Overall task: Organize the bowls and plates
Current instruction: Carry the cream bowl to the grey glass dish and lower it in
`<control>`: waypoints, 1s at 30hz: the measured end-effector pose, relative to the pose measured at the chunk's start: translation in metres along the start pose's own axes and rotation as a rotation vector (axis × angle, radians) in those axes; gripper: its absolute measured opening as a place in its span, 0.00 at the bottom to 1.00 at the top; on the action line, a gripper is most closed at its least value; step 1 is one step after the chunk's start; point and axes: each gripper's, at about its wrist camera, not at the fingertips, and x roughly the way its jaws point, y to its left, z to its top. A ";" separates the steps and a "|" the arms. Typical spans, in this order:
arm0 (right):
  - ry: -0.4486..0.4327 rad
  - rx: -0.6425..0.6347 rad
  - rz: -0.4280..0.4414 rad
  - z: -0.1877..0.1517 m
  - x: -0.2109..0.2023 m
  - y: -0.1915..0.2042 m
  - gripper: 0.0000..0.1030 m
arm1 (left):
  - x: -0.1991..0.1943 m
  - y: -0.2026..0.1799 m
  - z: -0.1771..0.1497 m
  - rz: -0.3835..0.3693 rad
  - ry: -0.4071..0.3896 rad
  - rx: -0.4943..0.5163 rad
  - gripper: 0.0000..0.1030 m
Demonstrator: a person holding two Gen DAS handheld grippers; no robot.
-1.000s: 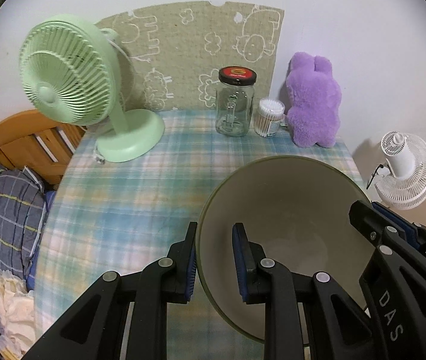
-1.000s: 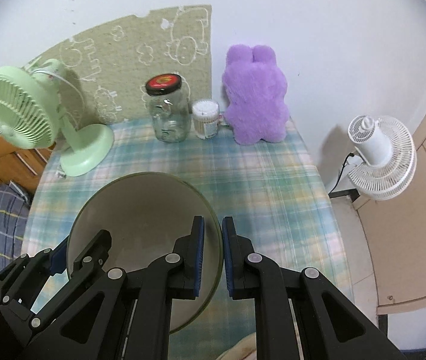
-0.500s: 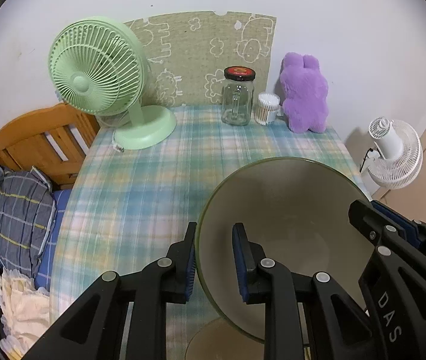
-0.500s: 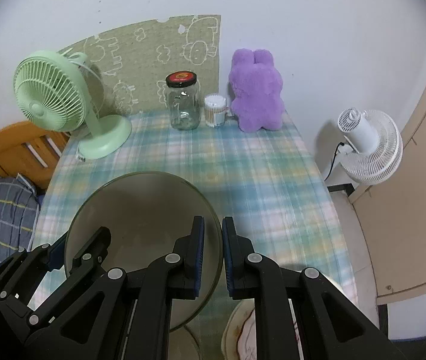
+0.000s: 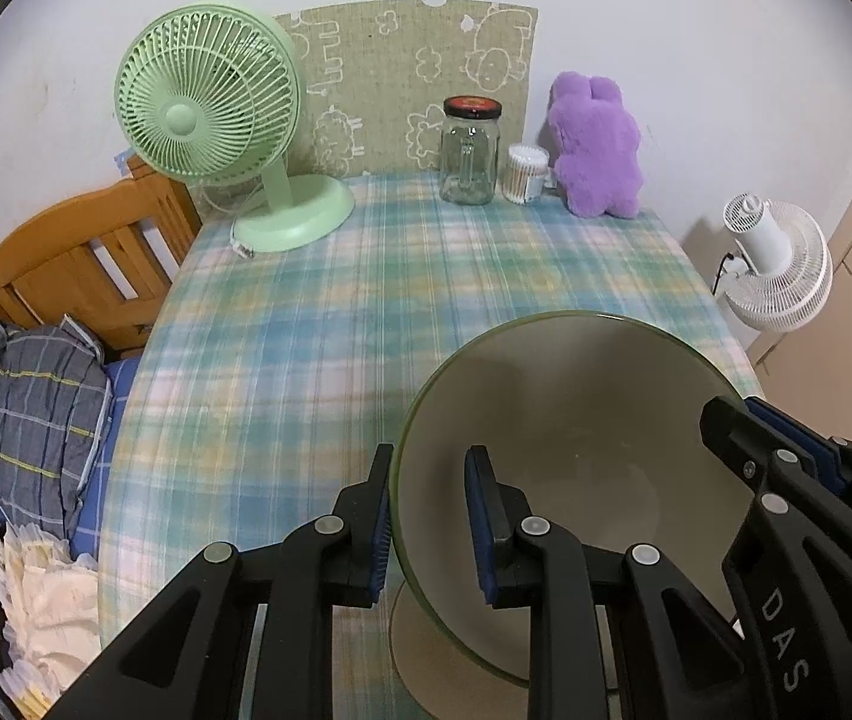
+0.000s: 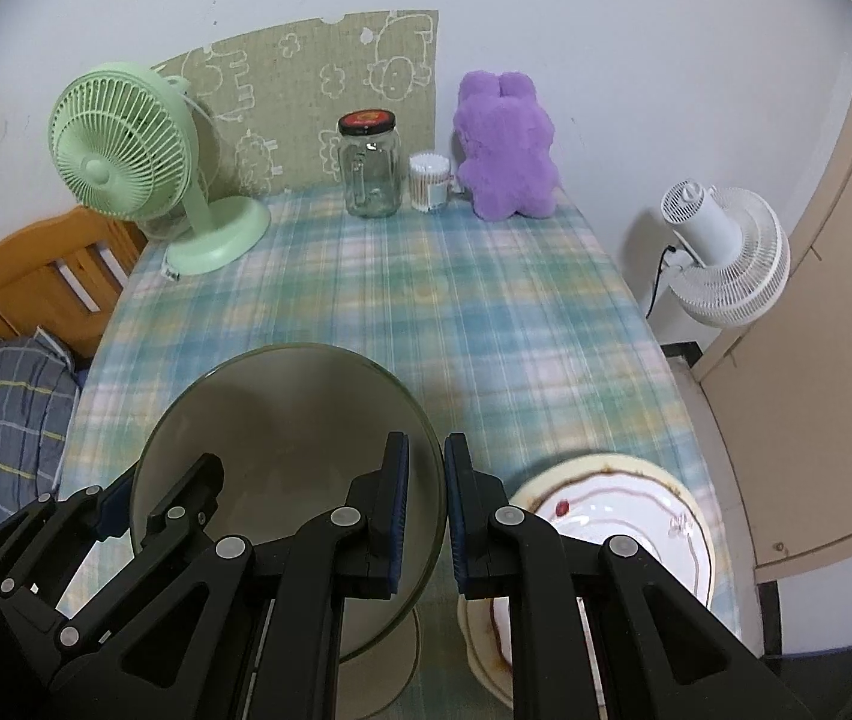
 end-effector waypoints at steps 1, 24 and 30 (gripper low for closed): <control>0.001 0.001 -0.002 -0.003 -0.001 0.001 0.15 | 0.000 0.001 -0.003 -0.001 0.000 0.001 0.19; 0.121 0.006 -0.038 -0.059 0.013 0.009 0.15 | 0.016 0.009 -0.057 -0.032 0.100 0.017 0.19; 0.147 0.002 -0.031 -0.066 0.022 0.012 0.15 | 0.024 0.013 -0.063 -0.024 0.127 0.009 0.19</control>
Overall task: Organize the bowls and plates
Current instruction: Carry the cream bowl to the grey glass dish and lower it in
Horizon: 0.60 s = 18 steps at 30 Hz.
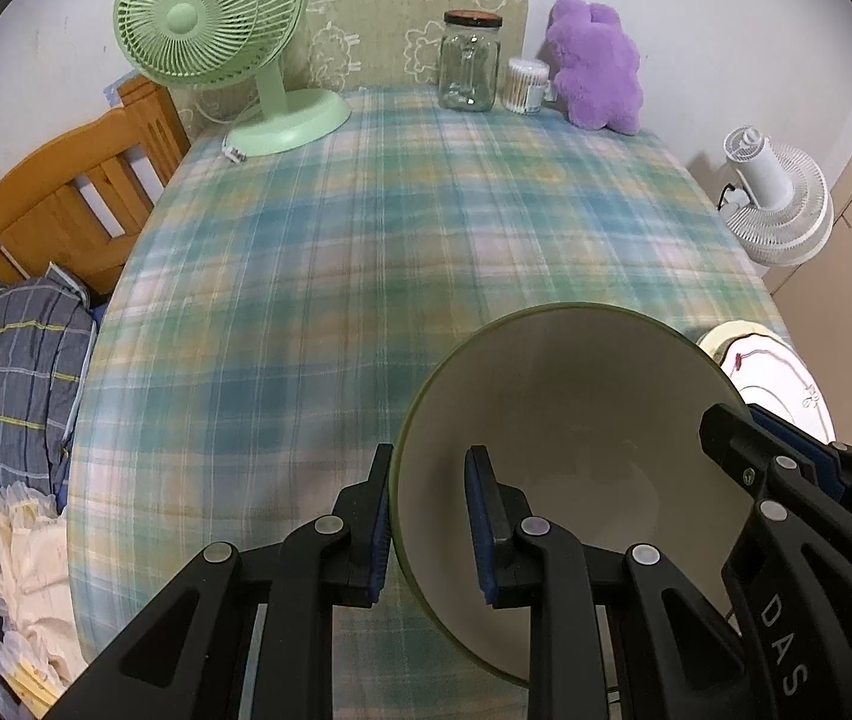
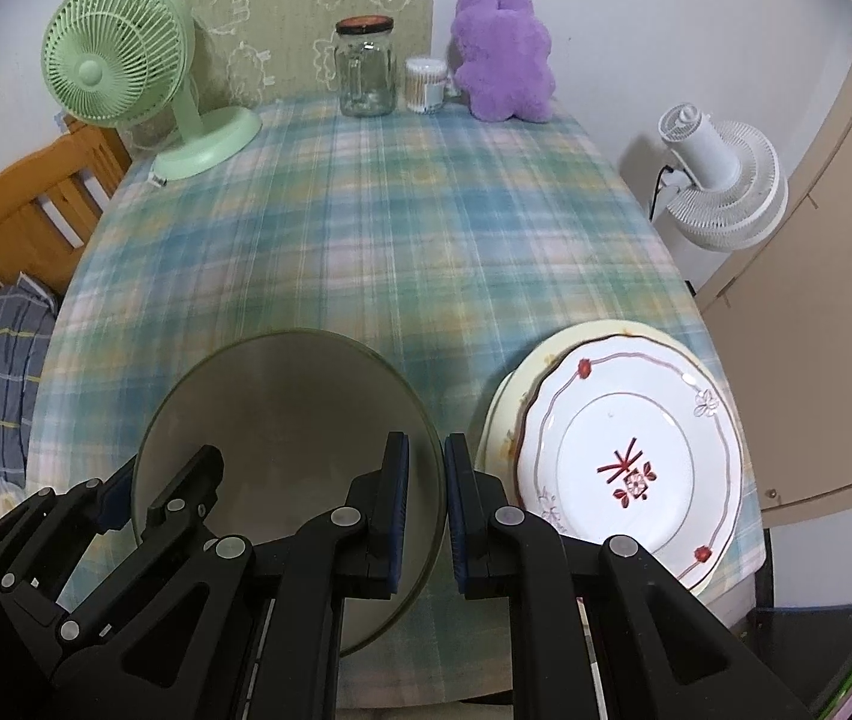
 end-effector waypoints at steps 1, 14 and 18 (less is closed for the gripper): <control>0.003 0.000 0.001 0.000 0.001 0.001 0.15 | 0.001 0.000 0.000 0.001 0.004 -0.001 0.19; 0.034 -0.002 0.000 -0.004 0.017 0.001 0.15 | 0.015 -0.001 -0.002 0.000 0.030 0.000 0.19; 0.032 -0.001 0.001 -0.002 0.017 0.000 0.15 | 0.015 -0.001 -0.002 0.004 0.024 0.002 0.19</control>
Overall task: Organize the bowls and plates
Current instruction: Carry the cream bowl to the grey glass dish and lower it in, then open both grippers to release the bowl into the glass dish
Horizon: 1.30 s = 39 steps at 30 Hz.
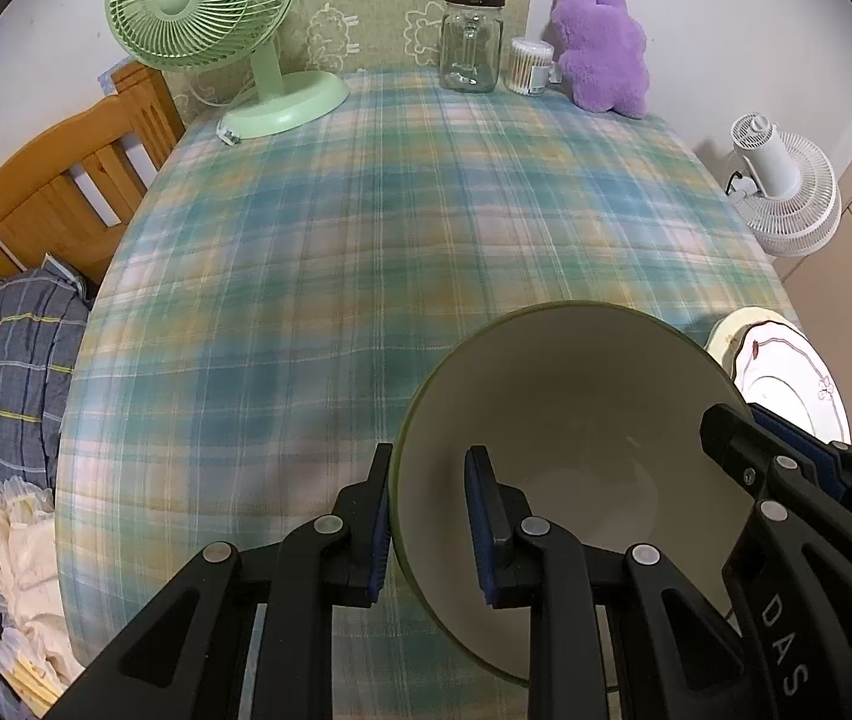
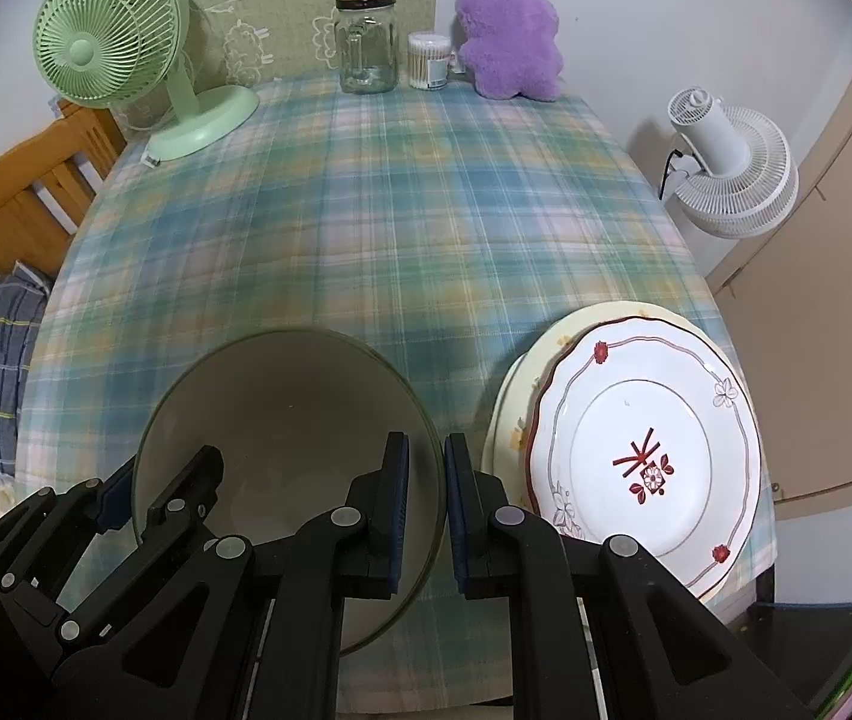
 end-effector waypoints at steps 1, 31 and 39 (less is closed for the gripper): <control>-0.002 -0.002 0.000 0.000 0.000 0.000 0.15 | 0.000 0.000 0.000 0.002 -0.002 0.000 0.19; -0.013 0.079 0.088 -0.022 -0.015 -0.018 0.56 | -0.010 0.007 -0.018 -0.136 -0.008 0.019 0.81; 0.039 0.097 0.105 -0.019 0.005 -0.025 0.57 | 0.006 0.001 -0.016 -0.146 0.036 0.008 0.81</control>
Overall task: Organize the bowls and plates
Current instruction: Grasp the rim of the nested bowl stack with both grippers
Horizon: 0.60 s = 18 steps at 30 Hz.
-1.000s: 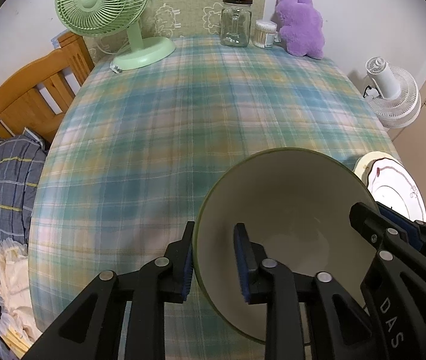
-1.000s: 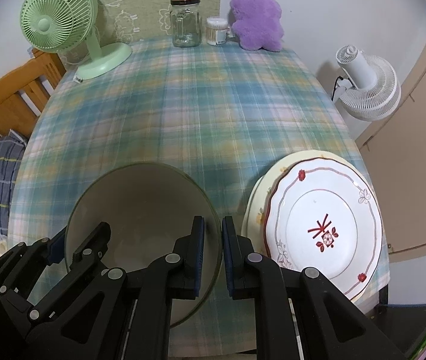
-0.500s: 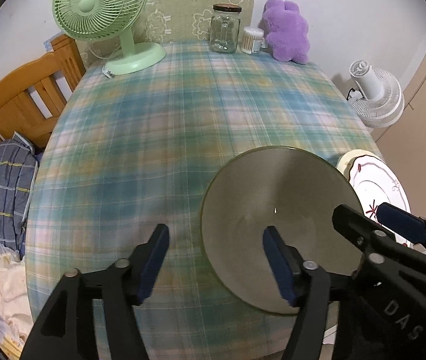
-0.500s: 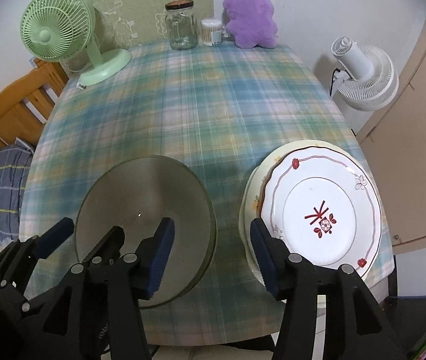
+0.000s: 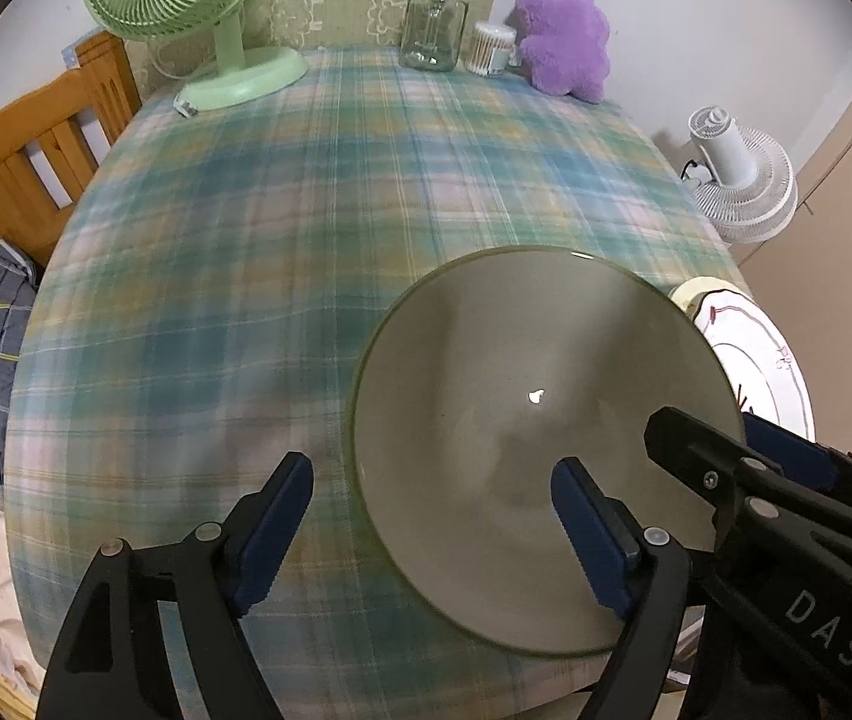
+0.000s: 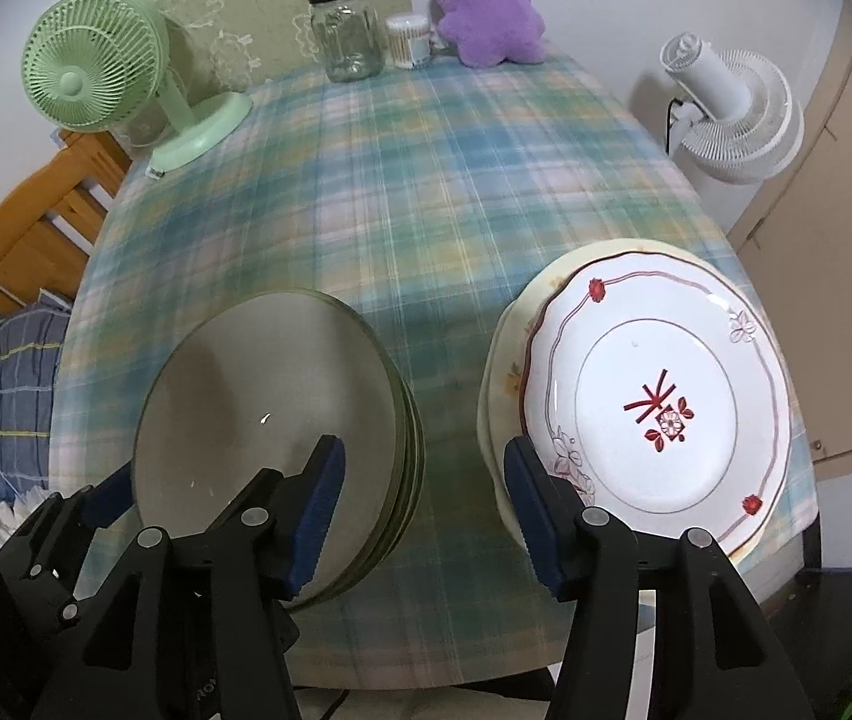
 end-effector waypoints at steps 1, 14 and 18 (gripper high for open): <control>0.007 0.005 0.005 0.001 0.003 -0.001 0.57 | 0.002 0.000 0.001 -0.005 0.006 -0.003 0.81; 0.091 -0.020 0.094 0.016 0.038 0.005 0.57 | 0.015 -0.002 0.006 0.022 0.047 -0.036 0.80; 0.135 -0.054 0.138 0.019 0.052 0.010 0.57 | 0.019 -0.002 0.006 0.059 0.067 -0.051 0.80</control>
